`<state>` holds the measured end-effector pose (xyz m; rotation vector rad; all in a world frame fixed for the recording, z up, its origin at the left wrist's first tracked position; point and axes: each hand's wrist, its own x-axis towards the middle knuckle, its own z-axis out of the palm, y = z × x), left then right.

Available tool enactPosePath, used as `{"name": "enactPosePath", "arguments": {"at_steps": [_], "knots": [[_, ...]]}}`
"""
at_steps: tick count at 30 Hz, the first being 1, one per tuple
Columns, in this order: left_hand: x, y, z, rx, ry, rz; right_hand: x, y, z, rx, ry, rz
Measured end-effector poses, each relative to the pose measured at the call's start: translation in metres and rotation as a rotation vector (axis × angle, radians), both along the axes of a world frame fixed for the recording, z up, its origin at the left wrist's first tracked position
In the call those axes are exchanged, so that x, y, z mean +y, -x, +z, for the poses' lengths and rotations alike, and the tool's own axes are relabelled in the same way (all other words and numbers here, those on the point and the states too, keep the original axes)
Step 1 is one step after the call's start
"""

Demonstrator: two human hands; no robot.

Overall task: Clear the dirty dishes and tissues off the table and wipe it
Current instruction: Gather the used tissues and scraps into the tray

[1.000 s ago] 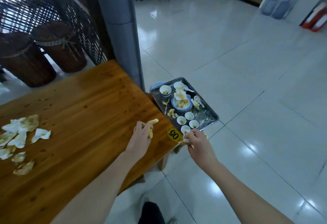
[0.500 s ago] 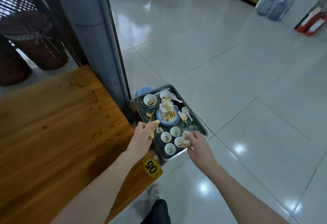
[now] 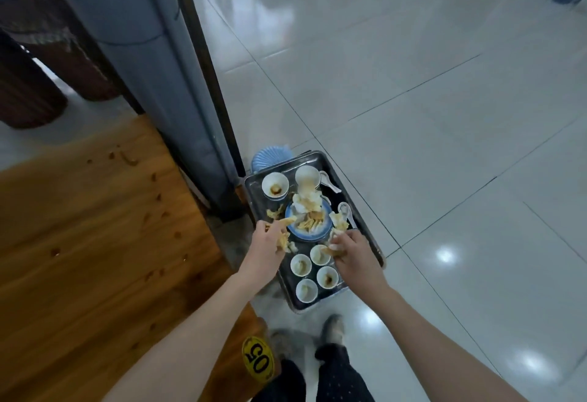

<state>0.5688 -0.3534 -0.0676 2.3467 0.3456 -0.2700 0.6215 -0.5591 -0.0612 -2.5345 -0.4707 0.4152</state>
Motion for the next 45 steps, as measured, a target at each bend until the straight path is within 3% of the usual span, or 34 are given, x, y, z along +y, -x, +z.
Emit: {"name": "enactPosePath", "arguments": {"at_steps": [9, 16, 27, 45], "knots": [[-0.008, -0.041, -0.03, 0.111, 0.082, 0.166, 0.0, -0.076, -0.036, 0.106, -0.007, 0.188], [-0.023, -0.077, -0.065, 0.205, 0.198, 0.337, -0.001, -0.132, -0.066, 0.161, 0.102, 0.371], [-0.032, -0.106, -0.087, 0.309, 0.256, 0.332, 0.007, -0.17, -0.085, 0.232, 0.244, 0.588], [0.016, -0.026, -0.006, 0.147, 0.06, 0.694, 0.078, -0.155, -0.009, -0.044, 0.144, 0.72]]}}
